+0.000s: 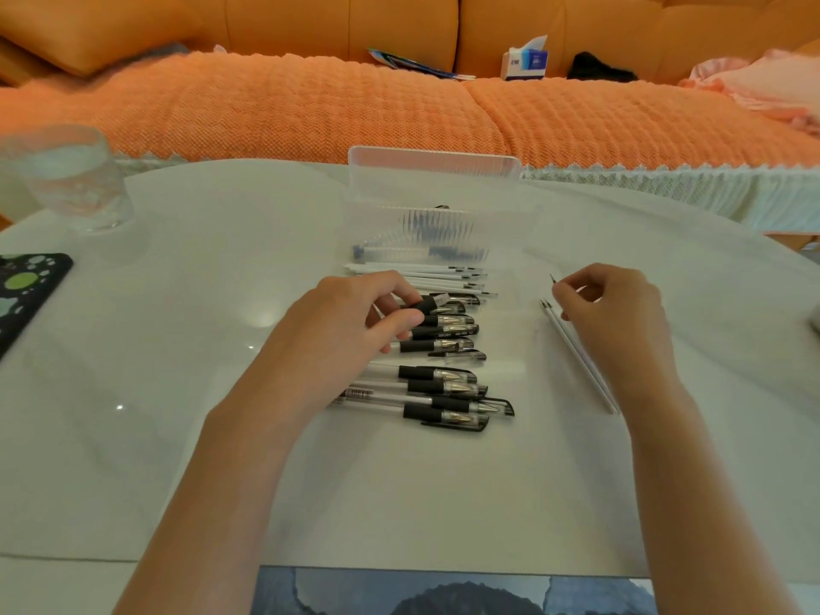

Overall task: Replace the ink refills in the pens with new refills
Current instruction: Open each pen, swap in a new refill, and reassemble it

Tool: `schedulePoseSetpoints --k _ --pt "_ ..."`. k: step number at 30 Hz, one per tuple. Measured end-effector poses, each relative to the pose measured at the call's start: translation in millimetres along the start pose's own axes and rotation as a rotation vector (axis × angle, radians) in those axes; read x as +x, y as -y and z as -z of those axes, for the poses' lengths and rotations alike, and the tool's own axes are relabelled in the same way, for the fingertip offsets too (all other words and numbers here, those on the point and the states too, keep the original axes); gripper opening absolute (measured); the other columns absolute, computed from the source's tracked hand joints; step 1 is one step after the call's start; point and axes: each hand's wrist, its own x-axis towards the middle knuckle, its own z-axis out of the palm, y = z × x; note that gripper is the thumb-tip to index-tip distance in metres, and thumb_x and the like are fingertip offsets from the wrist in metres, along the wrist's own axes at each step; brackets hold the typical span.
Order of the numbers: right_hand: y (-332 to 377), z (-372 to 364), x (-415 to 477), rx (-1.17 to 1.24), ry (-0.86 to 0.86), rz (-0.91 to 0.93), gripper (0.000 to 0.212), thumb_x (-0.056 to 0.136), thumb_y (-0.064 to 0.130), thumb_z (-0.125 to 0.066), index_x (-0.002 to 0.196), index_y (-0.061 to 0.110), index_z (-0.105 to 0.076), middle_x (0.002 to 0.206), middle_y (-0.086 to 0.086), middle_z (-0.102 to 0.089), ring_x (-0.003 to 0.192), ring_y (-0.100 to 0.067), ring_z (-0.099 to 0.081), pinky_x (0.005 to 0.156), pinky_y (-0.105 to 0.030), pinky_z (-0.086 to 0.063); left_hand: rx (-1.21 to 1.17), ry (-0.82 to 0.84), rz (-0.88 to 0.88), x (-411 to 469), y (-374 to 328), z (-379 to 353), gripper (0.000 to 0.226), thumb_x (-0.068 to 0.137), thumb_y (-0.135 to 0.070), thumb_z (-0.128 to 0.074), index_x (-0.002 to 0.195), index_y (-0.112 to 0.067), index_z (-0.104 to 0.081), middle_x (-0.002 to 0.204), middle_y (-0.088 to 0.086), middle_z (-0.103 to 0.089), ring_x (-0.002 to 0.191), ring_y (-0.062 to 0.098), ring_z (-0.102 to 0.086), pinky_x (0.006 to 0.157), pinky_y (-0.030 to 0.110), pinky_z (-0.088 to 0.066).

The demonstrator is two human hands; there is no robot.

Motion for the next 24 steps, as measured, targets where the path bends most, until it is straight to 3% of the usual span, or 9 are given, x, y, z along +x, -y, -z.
schedulePoseSetpoints --k 9,13,17,24 --pt "0 -6 1 -0.110 -0.019 -0.017 0.015 0.086 0.025 -0.058 0.095 0.017 -0.068 0.093 0.001 -0.063 0.083 -0.020 -0.056 0.068 -0.028 -0.037 0.022 -0.002 -0.001 -1 2 4 0.009 0.088 -0.032 -0.062 0.096 -0.034 -0.065 0.076 -0.014 -0.067 0.065 0.002 -0.062 0.070 0.025 -0.051" --pt "4 -10 2 -0.082 -0.049 0.120 0.013 0.086 0.020 -0.061 0.096 0.019 -0.069 0.097 0.001 -0.061 0.082 -0.015 -0.052 0.068 -0.027 -0.034 0.025 -0.002 -0.001 -1 3 5 0.008 0.088 -0.032 -0.061 0.096 -0.034 -0.064 0.076 -0.014 -0.067 0.064 0.000 -0.061 0.065 0.020 -0.045" --pt "11 -28 3 -0.098 0.043 0.258 0.012 0.089 0.020 -0.062 0.099 0.020 -0.070 0.097 0.003 -0.055 0.088 -0.016 -0.052 0.071 -0.027 -0.036 0.013 -0.003 0.001 0 3 5 0.008 0.089 -0.032 -0.061 0.096 -0.034 -0.065 0.076 -0.014 -0.067 0.064 -0.001 -0.061 0.063 0.019 -0.043" --pt "14 -44 5 -0.134 0.114 0.304 0.020 0.092 0.023 -0.058 0.108 0.020 -0.069 0.096 0.005 -0.050 0.102 -0.017 -0.048 0.076 -0.026 -0.033 0.006 -0.001 0.000 -1 4 6 0.009 0.089 -0.031 -0.061 0.096 -0.032 -0.065 0.077 -0.013 -0.068 0.065 0.001 -0.062 0.070 0.025 -0.050"
